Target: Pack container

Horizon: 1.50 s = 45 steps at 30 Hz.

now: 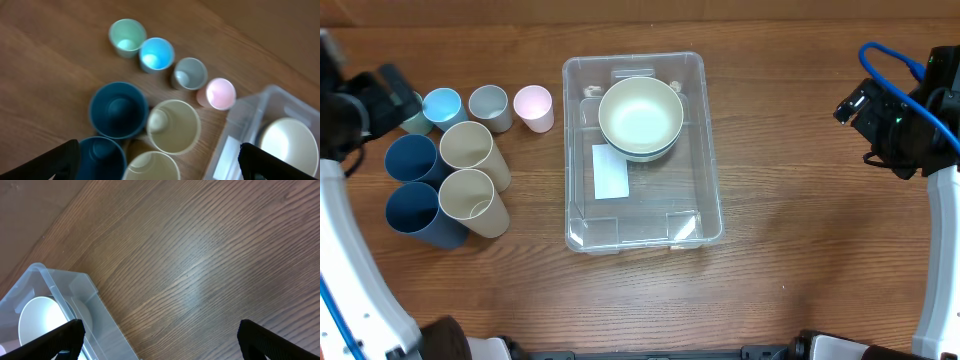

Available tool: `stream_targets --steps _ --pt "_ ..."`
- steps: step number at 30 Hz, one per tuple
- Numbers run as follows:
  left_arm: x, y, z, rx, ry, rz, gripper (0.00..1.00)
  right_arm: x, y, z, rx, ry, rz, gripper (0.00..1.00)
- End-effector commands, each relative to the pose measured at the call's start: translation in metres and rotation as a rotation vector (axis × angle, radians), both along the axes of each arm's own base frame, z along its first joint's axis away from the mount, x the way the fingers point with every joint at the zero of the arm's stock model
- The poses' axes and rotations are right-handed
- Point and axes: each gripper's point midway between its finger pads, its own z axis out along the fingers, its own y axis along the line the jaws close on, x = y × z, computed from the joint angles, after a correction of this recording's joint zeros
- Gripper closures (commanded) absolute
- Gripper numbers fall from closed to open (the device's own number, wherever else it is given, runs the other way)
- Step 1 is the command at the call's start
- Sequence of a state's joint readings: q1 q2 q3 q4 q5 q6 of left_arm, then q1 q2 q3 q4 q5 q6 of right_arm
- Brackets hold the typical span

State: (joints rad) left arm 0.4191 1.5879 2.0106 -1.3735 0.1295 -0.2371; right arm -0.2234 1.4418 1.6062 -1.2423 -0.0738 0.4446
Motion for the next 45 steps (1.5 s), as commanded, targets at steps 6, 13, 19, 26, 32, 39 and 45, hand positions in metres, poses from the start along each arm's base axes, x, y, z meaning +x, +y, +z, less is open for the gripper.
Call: stream_targets --steps 6,13,19,26,32,39,45 --pt "0.026 0.093 -0.082 -0.347 0.038 0.204 0.00 0.003 -0.002 0.004 -0.002 -0.013 -0.008 0.00" --pt "0.062 0.125 -0.093 -0.298 -0.050 0.255 0.00 0.003 -0.002 0.004 -0.002 -0.013 -0.008 0.00" --pt "0.088 0.143 -0.119 -0.245 -0.056 0.247 0.00 0.003 -0.002 0.004 -0.002 -0.013 -0.008 0.00" --pt "0.104 0.138 -0.204 -0.341 0.085 0.240 0.00 0.003 -0.002 0.004 -0.002 -0.013 -0.008 0.00" --pt "0.120 0.130 -0.240 -0.337 0.131 0.219 0.00 0.003 -0.002 0.004 -0.002 -0.013 -0.008 0.00" --pt "0.121 0.134 -0.264 -0.293 0.186 0.264 0.12 0.003 -0.002 0.004 -0.002 -0.013 -0.008 0.00" --pt "0.119 0.144 -0.267 -0.249 0.197 0.303 0.25 0.003 -0.002 0.004 -0.002 -0.013 -0.008 0.00"
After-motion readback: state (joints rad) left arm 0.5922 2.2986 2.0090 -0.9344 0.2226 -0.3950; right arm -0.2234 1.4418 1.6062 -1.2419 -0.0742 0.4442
